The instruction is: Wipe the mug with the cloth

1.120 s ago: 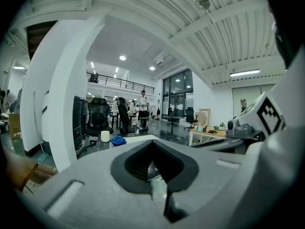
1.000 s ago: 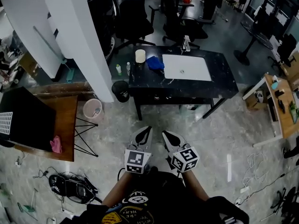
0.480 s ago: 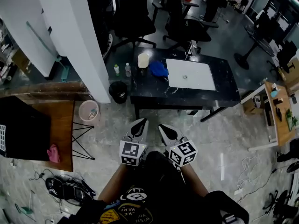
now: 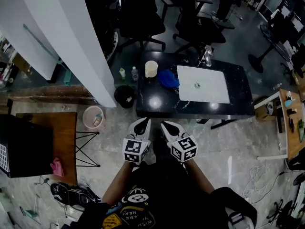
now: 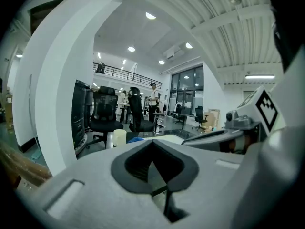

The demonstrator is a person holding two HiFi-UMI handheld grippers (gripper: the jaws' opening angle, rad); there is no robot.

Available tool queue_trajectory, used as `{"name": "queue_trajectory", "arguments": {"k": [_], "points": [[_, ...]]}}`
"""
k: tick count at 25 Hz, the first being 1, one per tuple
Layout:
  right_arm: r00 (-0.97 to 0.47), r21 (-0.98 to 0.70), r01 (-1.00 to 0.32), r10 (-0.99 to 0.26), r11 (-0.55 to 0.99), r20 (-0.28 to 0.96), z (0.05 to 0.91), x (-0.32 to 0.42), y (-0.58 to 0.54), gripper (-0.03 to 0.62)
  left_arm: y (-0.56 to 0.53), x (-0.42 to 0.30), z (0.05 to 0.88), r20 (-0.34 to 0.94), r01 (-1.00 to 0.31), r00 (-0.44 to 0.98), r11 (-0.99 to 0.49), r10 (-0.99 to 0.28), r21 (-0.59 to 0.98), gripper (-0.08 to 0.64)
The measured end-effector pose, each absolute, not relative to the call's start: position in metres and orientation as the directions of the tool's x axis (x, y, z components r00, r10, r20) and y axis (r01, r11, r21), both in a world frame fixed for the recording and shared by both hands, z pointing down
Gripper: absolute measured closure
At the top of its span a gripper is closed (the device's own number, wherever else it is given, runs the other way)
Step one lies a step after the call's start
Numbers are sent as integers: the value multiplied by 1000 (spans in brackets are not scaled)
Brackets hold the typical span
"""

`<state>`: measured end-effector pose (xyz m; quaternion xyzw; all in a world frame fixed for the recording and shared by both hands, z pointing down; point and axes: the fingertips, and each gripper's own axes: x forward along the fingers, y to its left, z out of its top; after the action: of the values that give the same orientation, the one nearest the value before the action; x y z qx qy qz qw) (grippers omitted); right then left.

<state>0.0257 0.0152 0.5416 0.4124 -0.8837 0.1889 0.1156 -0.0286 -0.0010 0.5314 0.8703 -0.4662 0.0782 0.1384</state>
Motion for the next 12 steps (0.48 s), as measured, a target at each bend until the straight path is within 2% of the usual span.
{"name": "queue_trajectory", "arguments": {"k": [3, 6, 10, 11, 12], "points": [[-612, -174, -780, -674, 601, 414, 567, 48, -50, 591, -66, -25, 551, 254, -842, 537, -498, -804, 207, 557], [-594, -134, -781, -658, 610, 463, 597, 74, -111, 589, -125, -12, 569, 255, -841, 541, -511, -802, 178, 557], [-489, -16, -806, -651, 592, 580, 650, 102, -185, 584, -187, -5, 604, 320, -849, 529, -491, -786, 197, 557], [-479, -8, -809, -651, 588, 588, 659, 106, -203, 562, -199, -4, 612, 337, -854, 520, -478, -785, 206, 557], [-475, -17, -815, -651, 579, 592, 669, 110, -220, 512, -210, -4, 618, 350, -859, 512, -467, -785, 210, 557]]}}
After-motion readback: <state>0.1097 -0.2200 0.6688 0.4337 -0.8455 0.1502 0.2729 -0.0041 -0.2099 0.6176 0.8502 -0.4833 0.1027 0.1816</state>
